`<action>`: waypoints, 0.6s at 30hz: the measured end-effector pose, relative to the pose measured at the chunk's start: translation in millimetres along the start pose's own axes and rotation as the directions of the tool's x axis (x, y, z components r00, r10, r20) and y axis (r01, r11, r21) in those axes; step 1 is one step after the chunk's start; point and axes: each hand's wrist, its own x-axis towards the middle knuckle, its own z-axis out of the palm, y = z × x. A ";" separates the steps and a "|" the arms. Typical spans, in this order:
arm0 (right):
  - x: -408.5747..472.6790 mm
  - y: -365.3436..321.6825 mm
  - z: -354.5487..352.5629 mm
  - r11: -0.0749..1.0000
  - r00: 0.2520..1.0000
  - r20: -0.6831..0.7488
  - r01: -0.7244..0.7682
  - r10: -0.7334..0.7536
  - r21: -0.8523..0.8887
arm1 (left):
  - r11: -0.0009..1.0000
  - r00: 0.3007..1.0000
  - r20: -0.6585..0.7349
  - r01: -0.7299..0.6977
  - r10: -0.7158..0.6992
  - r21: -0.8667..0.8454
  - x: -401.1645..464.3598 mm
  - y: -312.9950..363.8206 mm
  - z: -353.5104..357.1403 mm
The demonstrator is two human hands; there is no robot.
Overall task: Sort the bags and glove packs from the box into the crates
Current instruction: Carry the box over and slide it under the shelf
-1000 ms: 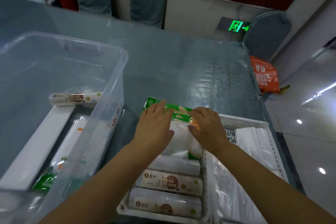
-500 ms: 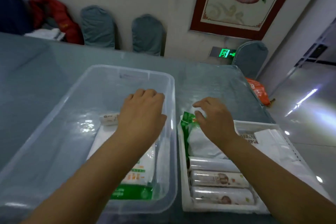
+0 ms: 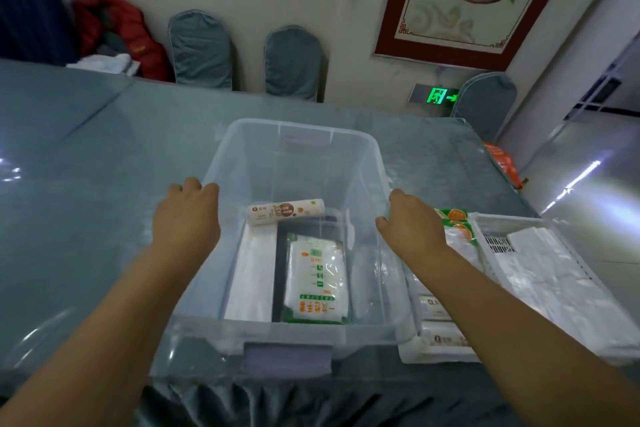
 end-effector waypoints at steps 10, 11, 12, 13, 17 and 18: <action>-4.4 7.9 -14.0 0.955 0.980 0.039 -0.201 0.197 0.219 | 0.959 0.996 -0.044 0.062 -0.077 -0.278 -0.8 8.2 -6.7; -4.1 12.2 -19.6 0.951 0.979 0.014 -0.202 0.204 0.233 | 0.957 0.995 -0.054 0.059 -0.078 -0.286 -0.9 12.1 -12.4; -4.1 17.6 -26.2 0.947 0.977 -0.013 -0.204 0.214 0.248 | 0.954 0.995 -0.066 0.054 -0.077 -0.294 -1.4 17.4 -19.2; -4.9 24.1 -33.7 0.940 0.973 -0.041 -0.209 0.228 0.270 | 0.952 0.994 -0.083 0.043 -0.071 -0.303 -2.4 24.6 -27.1; -18.5 62.2 -67.6 0.905 0.948 -0.138 -0.221 0.287 0.364 | 0.947 0.986 -0.164 -0.026 -0.029 -0.320 -12.1 68.4 -65.9; -25.3 75.3 -76.9 0.896 0.939 -0.170 -0.216 0.300 0.389 | 0.943 0.983 -0.185 -0.050 -0.012 -0.328 -17.5 82.3 -75.2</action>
